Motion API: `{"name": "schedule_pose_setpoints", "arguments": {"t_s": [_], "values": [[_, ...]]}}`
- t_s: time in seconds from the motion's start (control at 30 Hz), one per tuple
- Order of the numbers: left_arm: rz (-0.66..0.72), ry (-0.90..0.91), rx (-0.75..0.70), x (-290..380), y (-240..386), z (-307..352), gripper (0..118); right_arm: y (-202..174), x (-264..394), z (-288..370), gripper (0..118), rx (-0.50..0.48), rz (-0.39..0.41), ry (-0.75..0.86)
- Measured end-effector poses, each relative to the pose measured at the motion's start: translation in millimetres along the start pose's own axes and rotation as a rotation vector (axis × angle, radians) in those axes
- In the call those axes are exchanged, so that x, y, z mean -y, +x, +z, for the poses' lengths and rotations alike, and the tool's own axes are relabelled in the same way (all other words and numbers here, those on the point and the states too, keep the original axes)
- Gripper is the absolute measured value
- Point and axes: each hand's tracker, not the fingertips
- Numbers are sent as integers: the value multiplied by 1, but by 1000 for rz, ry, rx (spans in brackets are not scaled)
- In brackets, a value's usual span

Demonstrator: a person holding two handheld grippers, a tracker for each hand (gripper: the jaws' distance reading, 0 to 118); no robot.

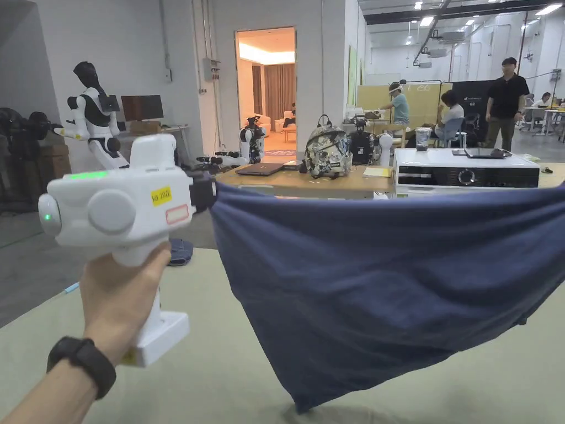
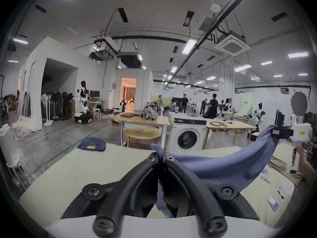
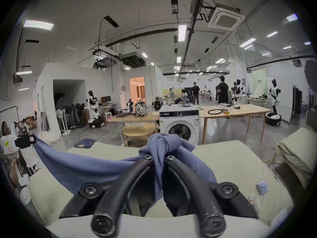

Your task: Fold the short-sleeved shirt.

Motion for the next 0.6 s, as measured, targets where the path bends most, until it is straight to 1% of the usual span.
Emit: {"name": "schedule_pose_setpoints", "arguments": {"t_s": [0.07, 0.13, 0.2, 0.3, 0.43, 0.47, 0.53, 0.57, 0.6], "values": [[19, -52, 14, 40, -2, 4, 0, 12, 31, -5, 5, 7, 20, -43], [74, -48, 68, 92, -8, 21, 0, 19, 71, 9, 5, 2, 48, -64], [106, -112, 71, 139, -8, 43, 0, 31, 116, 26, 5, 0, 38, -100], [133, -195, 58, 208, -15, 80, 0, 52, 191, 59, 5, -12, -58, -217], [214, -294, 32, 276, -2, 140, 0, 59, 289, 117, 5, 46, -126, -374], [231, -309, 16, 291, -1, 153, 0, 56, 308, 133, 5, 48, -160, -419], [260, -375, -5, 313, 0, 175, 0, 53, 338, 157, 5, 63, -209, -452], [257, -399, -29, 323, 2, 187, 0, 50, 349, 169, 5, 66, -224, -466], [261, -400, -48, 331, 4, 198, 0, 47, 355, 180, 5, 78, -220, -462]]}}
